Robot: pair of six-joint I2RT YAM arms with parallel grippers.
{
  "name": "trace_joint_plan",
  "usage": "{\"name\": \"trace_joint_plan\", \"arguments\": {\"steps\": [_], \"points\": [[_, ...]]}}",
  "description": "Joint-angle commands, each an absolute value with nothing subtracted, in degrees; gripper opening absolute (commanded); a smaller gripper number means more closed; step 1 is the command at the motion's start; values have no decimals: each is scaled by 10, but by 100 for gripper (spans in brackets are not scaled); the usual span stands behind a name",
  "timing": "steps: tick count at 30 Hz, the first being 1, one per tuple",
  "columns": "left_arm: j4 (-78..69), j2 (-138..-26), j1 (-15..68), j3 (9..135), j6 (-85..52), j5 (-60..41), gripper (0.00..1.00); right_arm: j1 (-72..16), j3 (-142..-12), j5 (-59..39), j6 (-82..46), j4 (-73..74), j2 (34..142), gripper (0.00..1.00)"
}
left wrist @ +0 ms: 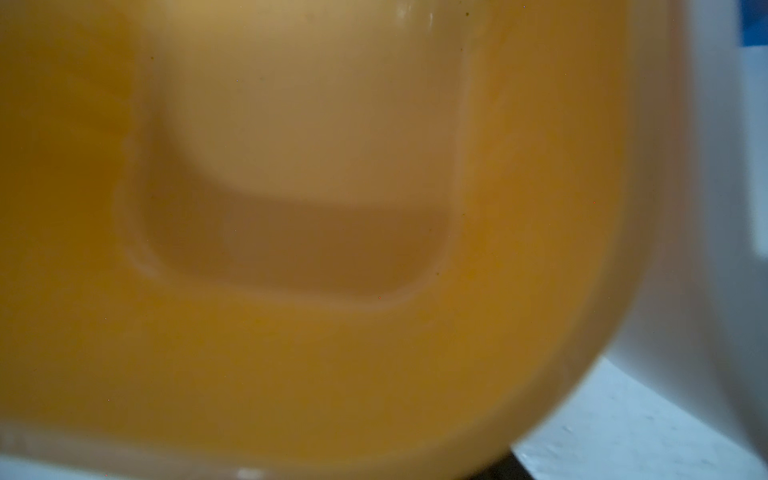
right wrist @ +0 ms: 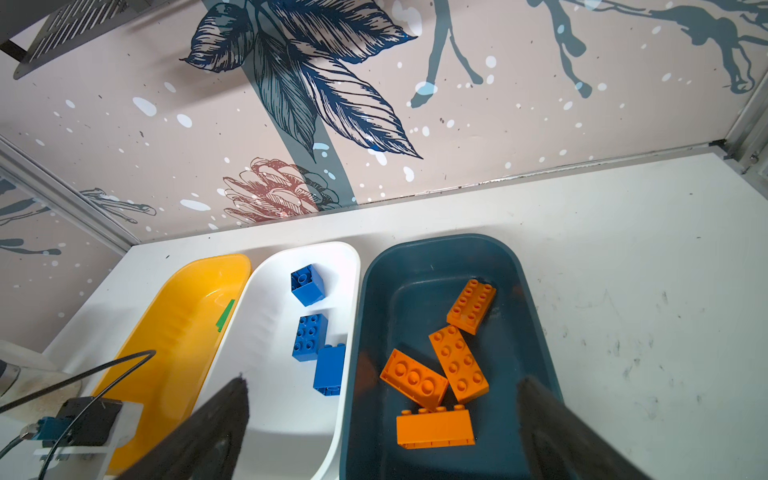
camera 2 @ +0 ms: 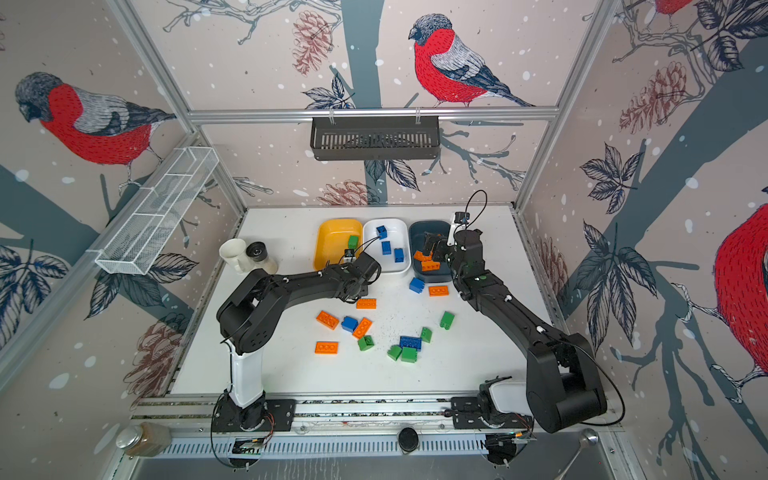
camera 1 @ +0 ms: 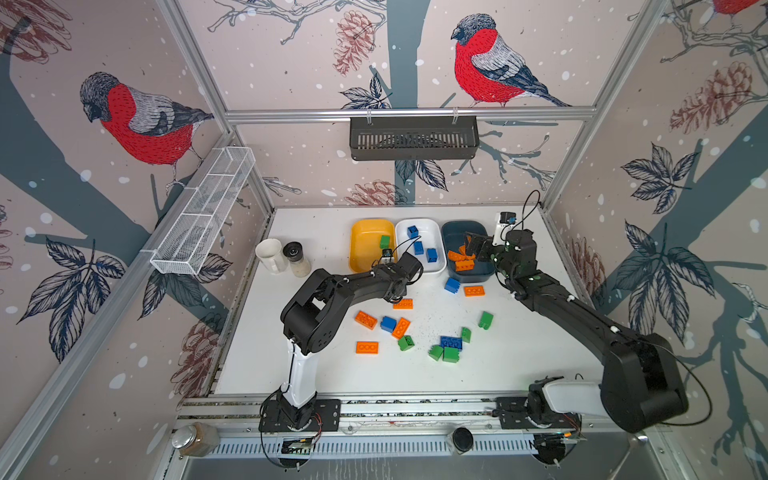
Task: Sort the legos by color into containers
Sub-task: 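Grasp the dark blue brick with the left gripper and lift it, then drop the blue brick into the white tray with the left gripper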
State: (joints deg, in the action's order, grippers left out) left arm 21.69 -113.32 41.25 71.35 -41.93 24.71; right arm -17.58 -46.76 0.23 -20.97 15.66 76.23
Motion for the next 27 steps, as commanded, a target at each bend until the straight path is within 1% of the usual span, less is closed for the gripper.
{"name": "trace_joint_plan", "arguments": {"steps": [1, 10, 13, 17, 20, 23, 27], "points": [[224, -1124, 416, 710, -415, 246, 42, -177, -468, 1, -209, 180, 762, 100], [208, -1096, 426, 695, -395, 239, 28, -179, -474, 6, -211, 174, 769, 100], [215, -1076, 435, 691, -391, 239, 24, -179, -480, 8, -211, 163, 777, 100], [195, -1023, 442, 662, -388, 236, 23, -181, -481, -6, -207, 157, 784, 99], [165, -995, 441, 659, -371, 220, 23, -187, -479, -39, -181, 152, 792, 100], [114, -991, 437, 675, -333, 165, 22, -199, -472, -68, -155, 152, 800, 99], [80, -1010, 433, 715, -296, 137, 21, -218, -467, -101, -122, 150, 808, 99]]}}
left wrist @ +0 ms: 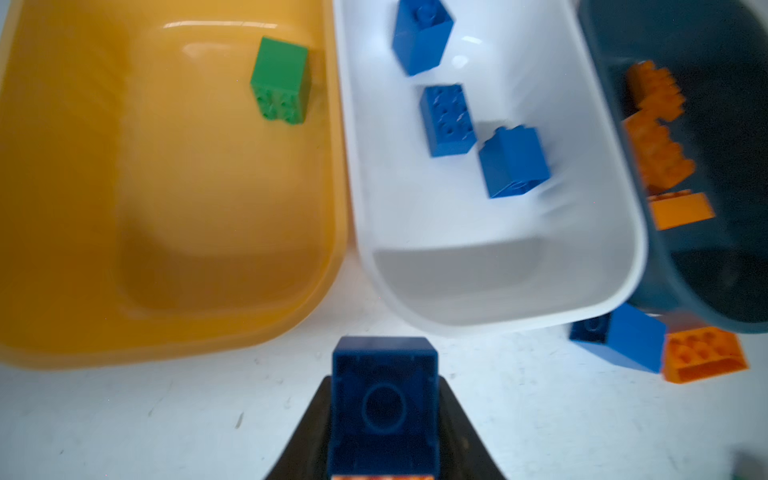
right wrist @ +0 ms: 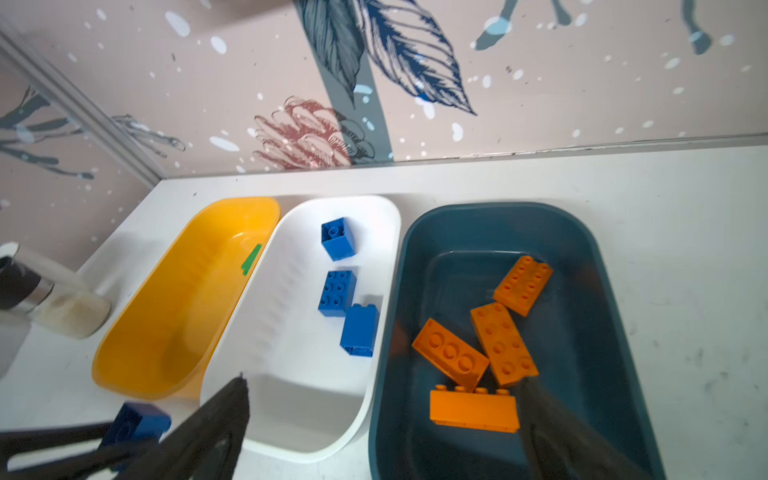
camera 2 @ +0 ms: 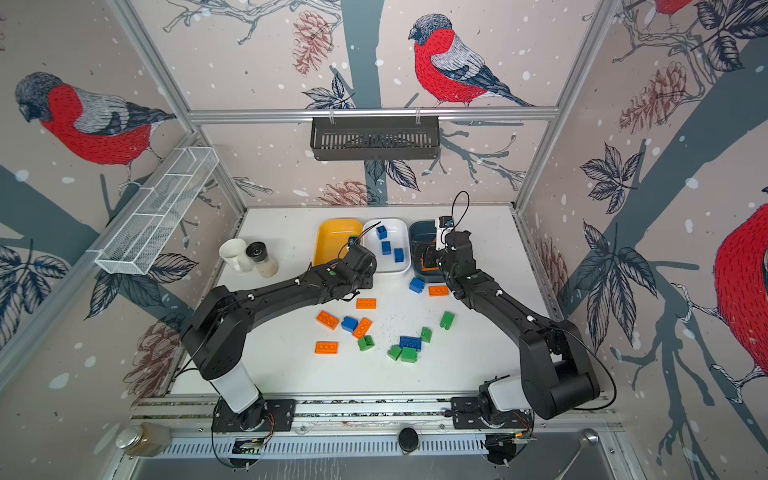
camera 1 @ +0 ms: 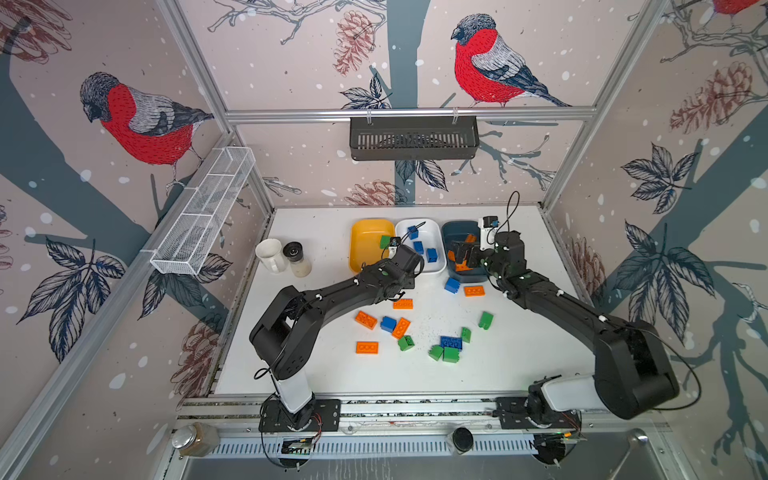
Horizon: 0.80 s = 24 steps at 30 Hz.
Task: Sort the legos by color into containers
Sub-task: 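Drop the blue brick into the white tray with the left gripper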
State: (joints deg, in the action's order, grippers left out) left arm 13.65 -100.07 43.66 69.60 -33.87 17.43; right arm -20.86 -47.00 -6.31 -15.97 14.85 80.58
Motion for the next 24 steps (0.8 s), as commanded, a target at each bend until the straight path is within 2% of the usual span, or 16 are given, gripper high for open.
{"name": "trace_joint_plan", "arguments": {"steps": [1, 8, 10, 14, 18, 24], "points": [[77, -1021, 429, 728, -291, 134, 22, -223, -466, -101, -116, 151, 809, 99], [110, -1115, 387, 829, -298, 116, 22, -227, -444, -48, -147, 179, 795, 99], [124, -1143, 376, 865, -294, 109, 26, -220, -426, -44, -160, 198, 784, 99], [147, -1170, 374, 921, -271, 108, 48, -218, -415, -26, -166, 181, 769, 100], [121, -1150, 374, 903, -249, 79, 72, -218, -395, -8, -177, 167, 748, 100], [85, -1060, 381, 786, -211, 33, 92, -218, -354, 14, -193, 175, 707, 99]]}}
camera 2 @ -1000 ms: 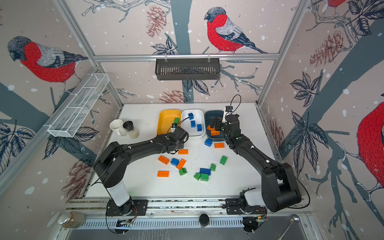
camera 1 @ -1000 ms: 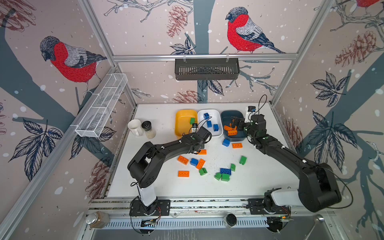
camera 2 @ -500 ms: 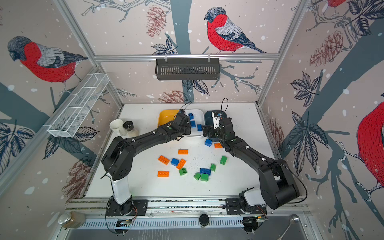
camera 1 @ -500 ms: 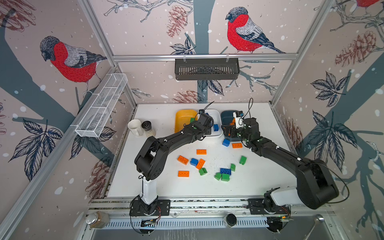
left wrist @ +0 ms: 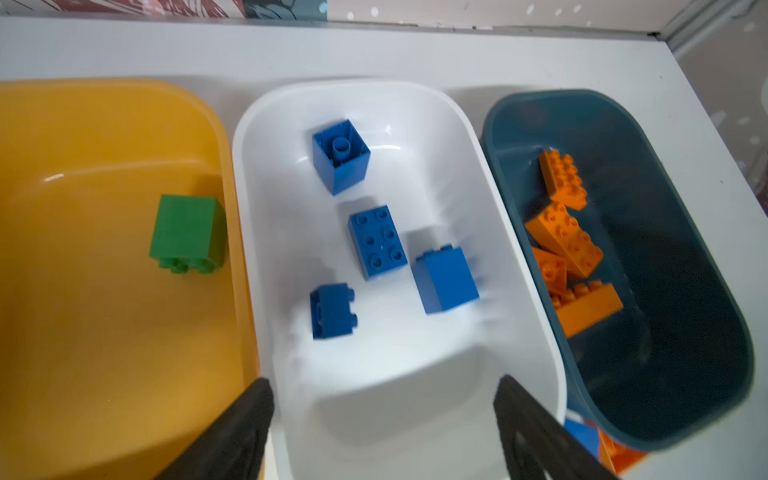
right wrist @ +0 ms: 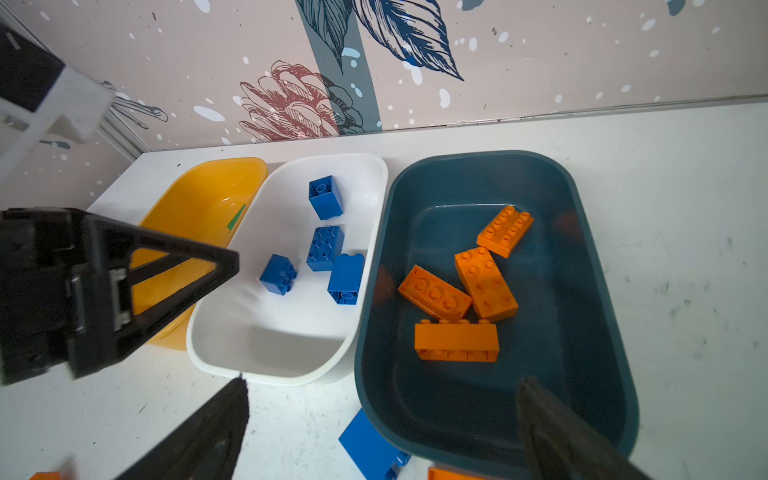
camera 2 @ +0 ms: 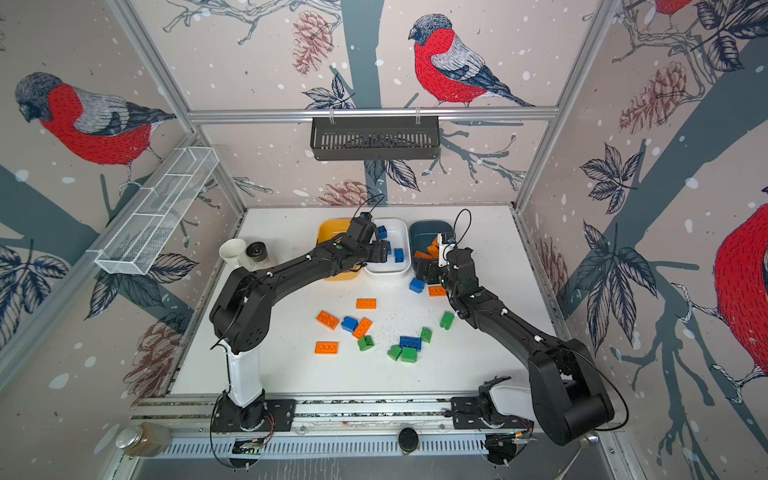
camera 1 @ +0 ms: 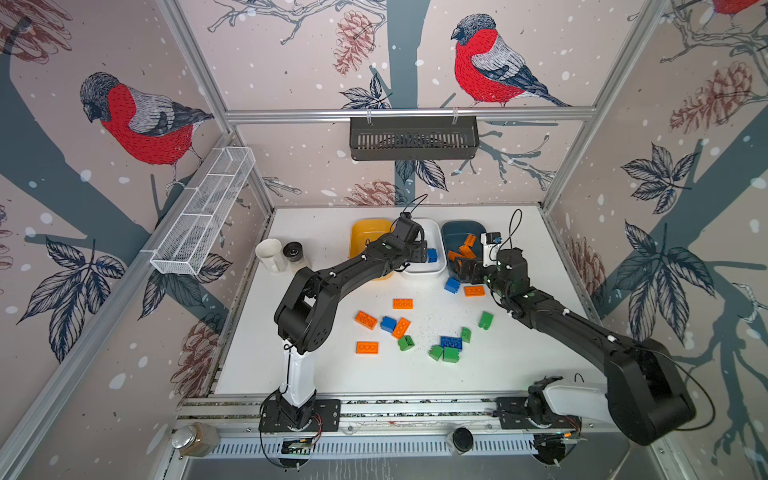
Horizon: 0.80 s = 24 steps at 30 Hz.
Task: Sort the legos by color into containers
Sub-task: 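Drop the blue brick into the white tray with the left gripper, then lower the left gripper onto a green brick near the robot and close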
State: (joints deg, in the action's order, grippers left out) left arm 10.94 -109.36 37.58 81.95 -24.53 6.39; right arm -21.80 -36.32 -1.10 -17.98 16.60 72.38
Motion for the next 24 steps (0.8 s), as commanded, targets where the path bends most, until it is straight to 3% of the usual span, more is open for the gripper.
{"name": "trace_joint_plan", "arguments": {"steps": [1, 7, 12, 17, 24], "points": [[90, -1039, 386, 762, -197, 21, 96, -217, -349, 23, -196, 175, 700, 100], [199, -919, 456, 654, -105, -30, 97, -206, -330, 53, -209, 199, 686, 99], [305, -887, 502, 610, -116, -123, 91, -201, -336, 63, -210, 200, 691, 100], [335, -885, 523, 547, -145, -140, 81, -202, -335, 65, -219, 210, 696, 100], [289, -885, 534, 512, -149, -143, 74, -202, -332, 62, -235, 211, 698, 100]]}}
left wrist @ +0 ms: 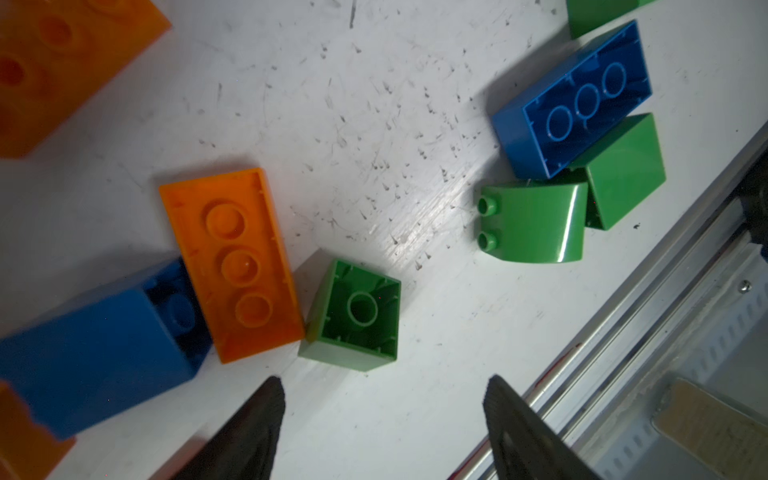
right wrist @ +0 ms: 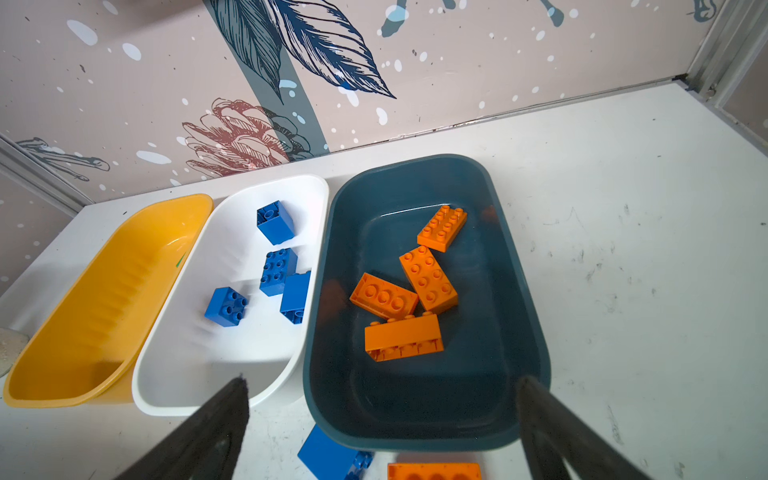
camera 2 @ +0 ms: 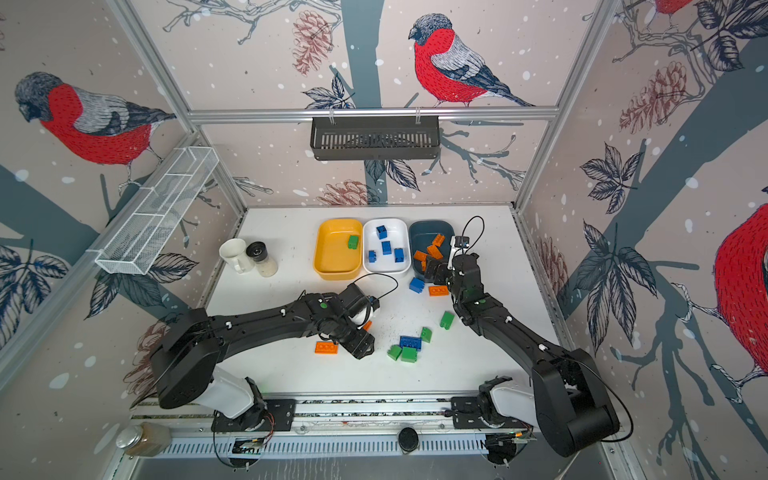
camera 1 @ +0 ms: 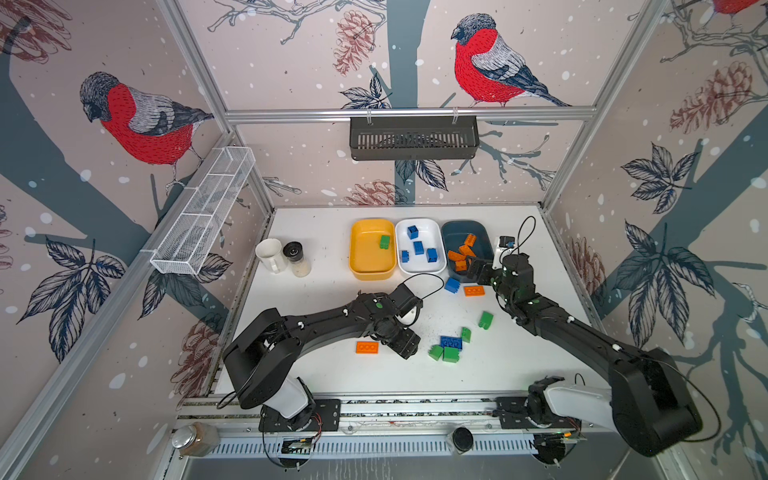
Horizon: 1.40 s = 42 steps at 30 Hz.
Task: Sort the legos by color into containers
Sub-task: 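Lower the left gripper onto a green brick near the robot and close, then carry the green brick with the left gripper into the yellow tray and release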
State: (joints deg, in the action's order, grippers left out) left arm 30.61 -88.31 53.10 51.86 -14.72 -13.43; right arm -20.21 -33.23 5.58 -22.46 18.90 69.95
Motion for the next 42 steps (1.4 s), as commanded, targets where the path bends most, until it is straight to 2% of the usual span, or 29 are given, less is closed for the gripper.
{"name": "trace_joint_plan", "arguments": {"steps": [1, 12, 17, 25, 30, 38, 42], "points": [[284, -887, 536, 510, -148, -138, 72, -201, -330, 64, -239, 212, 695, 99], [238, -912, 539, 498, -147, -83, 69, -202, -320, 72, -243, 208, 670, 99], [226, -917, 539, 493, -144, -93, 69, -202, -322, 75, -239, 204, 666, 100], [220, -925, 542, 497, -123, -105, 62, -202, -317, 76, -242, 202, 662, 100], [219, -932, 543, 502, -115, -108, 54, -201, -318, 77, -240, 200, 661, 99], [211, -921, 544, 505, -118, -75, 32, -201, -326, 79, -229, 196, 666, 100], [199, -905, 541, 518, -124, -57, 27, -202, -339, 65, -215, 177, 676, 99]]}}
